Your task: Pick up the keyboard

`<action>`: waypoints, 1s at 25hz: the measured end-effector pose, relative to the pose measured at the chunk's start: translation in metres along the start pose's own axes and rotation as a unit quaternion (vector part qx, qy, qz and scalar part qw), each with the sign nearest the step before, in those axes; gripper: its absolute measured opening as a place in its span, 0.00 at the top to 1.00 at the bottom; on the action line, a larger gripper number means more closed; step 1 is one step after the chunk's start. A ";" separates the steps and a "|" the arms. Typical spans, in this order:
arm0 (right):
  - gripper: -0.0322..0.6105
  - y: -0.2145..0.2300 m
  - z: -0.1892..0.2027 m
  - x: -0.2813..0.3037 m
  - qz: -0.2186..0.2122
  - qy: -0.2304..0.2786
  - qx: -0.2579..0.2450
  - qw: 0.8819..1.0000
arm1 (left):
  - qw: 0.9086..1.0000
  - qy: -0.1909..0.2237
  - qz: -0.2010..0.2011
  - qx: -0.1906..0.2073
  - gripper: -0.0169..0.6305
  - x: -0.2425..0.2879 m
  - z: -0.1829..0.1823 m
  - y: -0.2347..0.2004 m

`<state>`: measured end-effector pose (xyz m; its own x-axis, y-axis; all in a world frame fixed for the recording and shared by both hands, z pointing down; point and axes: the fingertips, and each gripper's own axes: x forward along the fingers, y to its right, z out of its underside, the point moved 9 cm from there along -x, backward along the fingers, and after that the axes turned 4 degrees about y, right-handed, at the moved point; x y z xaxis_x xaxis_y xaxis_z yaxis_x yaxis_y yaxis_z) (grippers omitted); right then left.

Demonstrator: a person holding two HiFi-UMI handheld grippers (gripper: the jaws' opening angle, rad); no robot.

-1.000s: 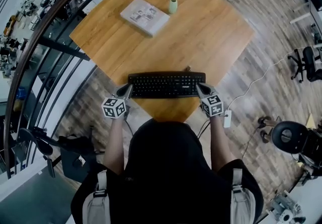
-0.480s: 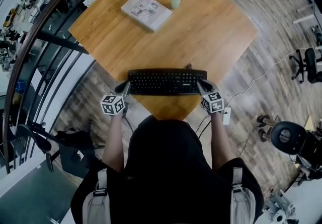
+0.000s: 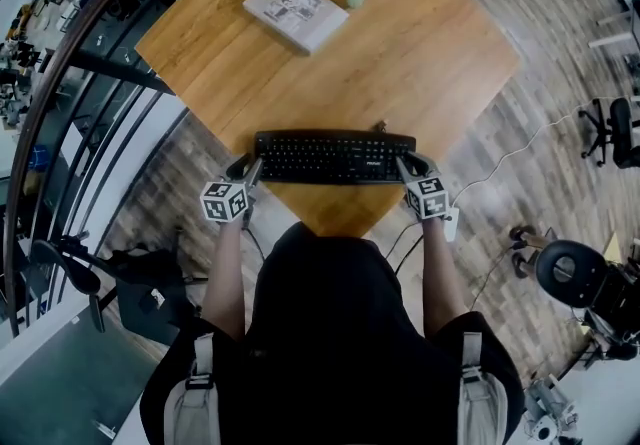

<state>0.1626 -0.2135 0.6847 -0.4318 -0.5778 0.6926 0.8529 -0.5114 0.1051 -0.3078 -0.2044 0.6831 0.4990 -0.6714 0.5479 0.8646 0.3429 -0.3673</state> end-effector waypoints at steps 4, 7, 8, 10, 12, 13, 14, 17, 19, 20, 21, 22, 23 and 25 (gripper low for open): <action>0.76 0.004 0.005 0.003 0.011 -0.008 0.001 1.000 | 1.000 -0.017 0.003 0.002 0.75 0.002 0.005 -0.003; 0.66 0.010 0.009 0.004 0.029 -0.018 0.006 0.999 | 1.000 -0.026 0.002 0.003 0.70 0.005 0.008 -0.005; 0.63 0.012 0.010 0.005 0.035 -0.021 0.009 0.999 | 1.000 -0.029 0.001 0.003 0.69 0.007 0.008 -0.006; 0.58 0.016 0.012 0.007 0.039 -0.025 0.023 0.999 | 0.999 -0.035 0.002 0.000 0.67 0.011 0.010 -0.008; 0.54 0.020 0.016 0.010 0.029 -0.028 0.054 0.998 | 0.999 -0.041 0.007 -0.012 0.63 0.016 0.012 -0.009; 0.52 0.022 0.018 0.011 0.022 -0.028 0.073 0.997 | 0.999 -0.042 0.012 -0.021 0.61 0.018 0.012 -0.008; 0.51 0.024 0.021 0.011 0.016 -0.029 0.091 0.995 | 0.999 -0.043 0.016 -0.029 0.59 0.020 0.013 -0.007; 0.48 0.023 0.027 0.013 0.003 -0.039 0.112 0.993 | 0.998 -0.048 0.011 -0.032 0.57 0.022 0.013 -0.006; 0.47 0.021 0.030 0.016 -0.004 -0.045 0.118 0.992 | 0.998 -0.052 0.004 -0.031 0.56 0.023 0.015 -0.008; 0.47 0.021 0.032 0.016 -0.006 -0.044 0.125 0.991 | 0.998 -0.054 0.002 -0.030 0.55 0.024 0.015 -0.008; 0.47 0.022 0.033 0.016 -0.007 -0.042 0.133 0.990 | 0.998 -0.057 0.002 -0.030 0.55 0.025 0.016 -0.007; 0.47 0.022 0.034 0.016 -0.009 -0.041 0.140 0.989 | 0.998 -0.061 0.004 -0.029 0.55 0.027 0.017 -0.007; 0.47 0.023 0.035 0.016 -0.011 -0.040 0.144 0.989 | 0.998 -0.064 0.006 -0.028 0.55 0.028 0.017 -0.006; 0.47 0.022 0.034 0.016 -0.018 -0.042 0.147 0.988 | 0.997 -0.070 0.011 -0.026 0.55 0.031 0.018 -0.004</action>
<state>0.1850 -0.2121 0.7226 -0.4476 -0.5013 0.7405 0.8914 -0.3161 0.3248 -0.2953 -0.2148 0.7148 0.5235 -0.5643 0.6384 0.8515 0.3196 -0.4158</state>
